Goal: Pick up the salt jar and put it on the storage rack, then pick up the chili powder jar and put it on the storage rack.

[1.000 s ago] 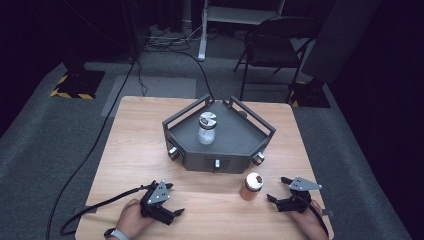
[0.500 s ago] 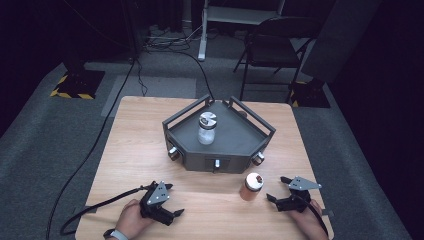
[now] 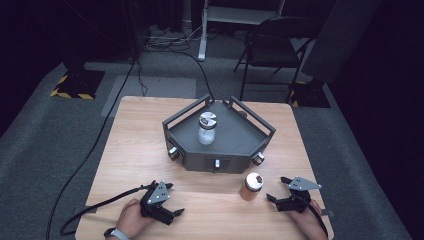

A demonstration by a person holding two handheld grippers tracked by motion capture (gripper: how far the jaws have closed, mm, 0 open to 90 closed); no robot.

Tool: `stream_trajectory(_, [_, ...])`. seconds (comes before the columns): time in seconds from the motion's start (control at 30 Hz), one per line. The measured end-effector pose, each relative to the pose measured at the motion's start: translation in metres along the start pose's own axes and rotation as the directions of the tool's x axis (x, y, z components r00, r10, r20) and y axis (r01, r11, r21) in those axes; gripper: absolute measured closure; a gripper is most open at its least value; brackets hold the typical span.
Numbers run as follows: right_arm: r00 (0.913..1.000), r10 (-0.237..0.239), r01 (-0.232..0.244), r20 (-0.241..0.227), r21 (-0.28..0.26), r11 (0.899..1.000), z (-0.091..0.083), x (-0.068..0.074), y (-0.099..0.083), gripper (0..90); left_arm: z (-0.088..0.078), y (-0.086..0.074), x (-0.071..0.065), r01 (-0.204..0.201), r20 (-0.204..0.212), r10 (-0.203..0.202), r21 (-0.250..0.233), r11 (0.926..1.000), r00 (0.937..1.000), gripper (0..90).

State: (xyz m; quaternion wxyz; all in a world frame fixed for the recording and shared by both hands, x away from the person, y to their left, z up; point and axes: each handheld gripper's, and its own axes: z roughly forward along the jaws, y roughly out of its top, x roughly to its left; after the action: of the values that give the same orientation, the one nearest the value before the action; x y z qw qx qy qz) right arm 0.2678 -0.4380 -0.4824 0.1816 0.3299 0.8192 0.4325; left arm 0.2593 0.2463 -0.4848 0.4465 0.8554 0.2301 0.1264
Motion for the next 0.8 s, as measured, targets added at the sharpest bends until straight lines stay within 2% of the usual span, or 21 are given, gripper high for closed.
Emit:
stream_trajectory(0.57, [1.0000,-0.003,0.003,-0.005,0.003,1.000,-0.0003,-0.0009,0.0002,2.4,-0.0017,-0.0010,-0.0012,-0.001,0.001,0.001,0.001,1.0000,1.0000,3.0])
stream_trajectory(0.67, [1.0000,0.002,-0.002,-0.010,0.017,1.000,-0.0015,-0.0011,0.0038,2.2,-0.0015,-0.0010,-0.0007,-0.001,0.003,0.001,0.000,1.0000,1.0000,3.0])
stream_trajectory(0.8, [1.0000,-0.002,0.002,-0.009,-0.035,0.999,-0.0071,0.0010,0.0036,2.1,-0.0013,-0.0010,-0.0005,-0.001,0.003,0.001,0.000,1.0000,1.0000,3.0])
